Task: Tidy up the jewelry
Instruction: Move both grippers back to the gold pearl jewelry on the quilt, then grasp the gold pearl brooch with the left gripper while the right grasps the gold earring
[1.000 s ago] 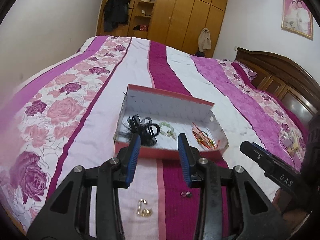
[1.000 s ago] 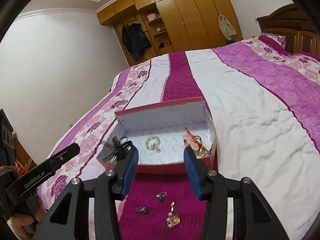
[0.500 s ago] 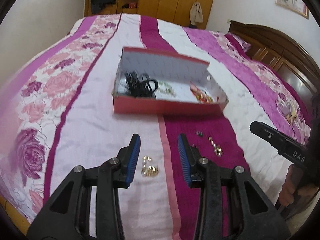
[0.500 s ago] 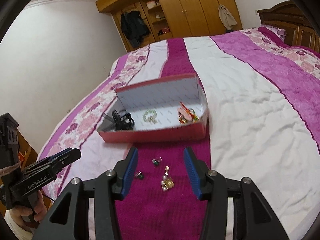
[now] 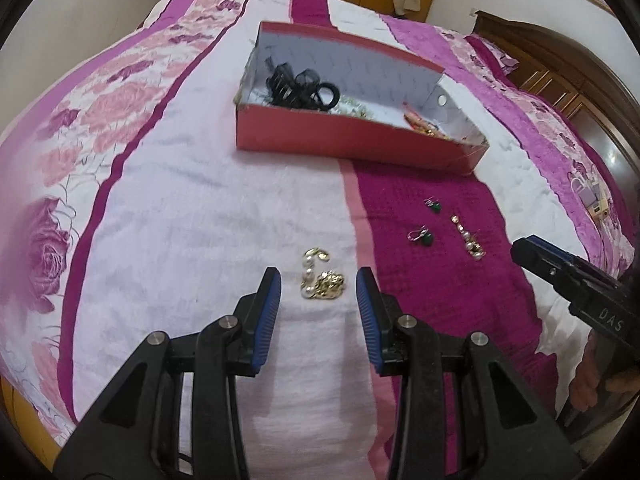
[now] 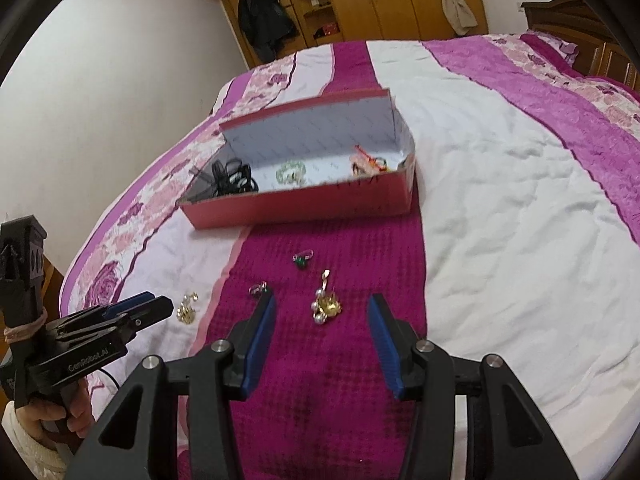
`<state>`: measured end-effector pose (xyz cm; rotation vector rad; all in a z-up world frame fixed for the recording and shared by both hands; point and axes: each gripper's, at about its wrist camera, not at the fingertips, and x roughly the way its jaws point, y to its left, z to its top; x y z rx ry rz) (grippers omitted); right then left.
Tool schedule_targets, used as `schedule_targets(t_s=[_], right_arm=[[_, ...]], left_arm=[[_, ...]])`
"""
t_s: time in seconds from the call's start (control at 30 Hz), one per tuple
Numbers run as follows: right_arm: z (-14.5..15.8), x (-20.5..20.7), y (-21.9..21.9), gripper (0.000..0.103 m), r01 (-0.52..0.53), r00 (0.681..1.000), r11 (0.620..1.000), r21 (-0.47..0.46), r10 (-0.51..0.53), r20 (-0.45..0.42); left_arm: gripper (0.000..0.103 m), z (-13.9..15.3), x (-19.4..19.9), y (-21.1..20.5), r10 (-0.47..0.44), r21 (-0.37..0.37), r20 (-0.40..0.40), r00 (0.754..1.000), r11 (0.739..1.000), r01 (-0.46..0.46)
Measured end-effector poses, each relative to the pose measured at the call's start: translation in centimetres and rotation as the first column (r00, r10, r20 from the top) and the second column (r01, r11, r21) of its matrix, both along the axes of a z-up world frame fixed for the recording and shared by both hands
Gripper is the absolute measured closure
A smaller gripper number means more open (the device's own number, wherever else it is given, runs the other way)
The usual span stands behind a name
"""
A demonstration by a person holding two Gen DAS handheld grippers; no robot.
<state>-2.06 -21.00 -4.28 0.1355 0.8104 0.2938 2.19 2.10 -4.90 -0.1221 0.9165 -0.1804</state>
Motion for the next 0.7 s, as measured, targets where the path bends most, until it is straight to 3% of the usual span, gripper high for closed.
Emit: schedule_targets(t_s=[0.2, 0.47, 0.7], right_arm=[[-1.7, 0.9, 1.0, 0.052, -0.016, 0.999, 0.999, -0.041, 0.014, -0.048], [-2.8, 1.9, 1.1, 0.052, 0.003, 0.999, 0.999, -0.052, -0.006, -0.049], [-3.9, 2.5, 1.6, 0.052, 0.007, 0.999, 0.999, -0.054, -0.009, -0.04]], left_arm=[[0.072, -0.8, 0.2, 0.1, -0.005, -0.012, -0.017, 1.0, 1.0, 0.004], [0.073, -1.8, 0.8, -0.2, 0.01, -0.015, -0.042, 0.999, 1.0, -0.011], [0.074, -2.5, 1.1, -1.0, 0.0, 0.034, -0.034, 0.999, 0.999, 0.001]])
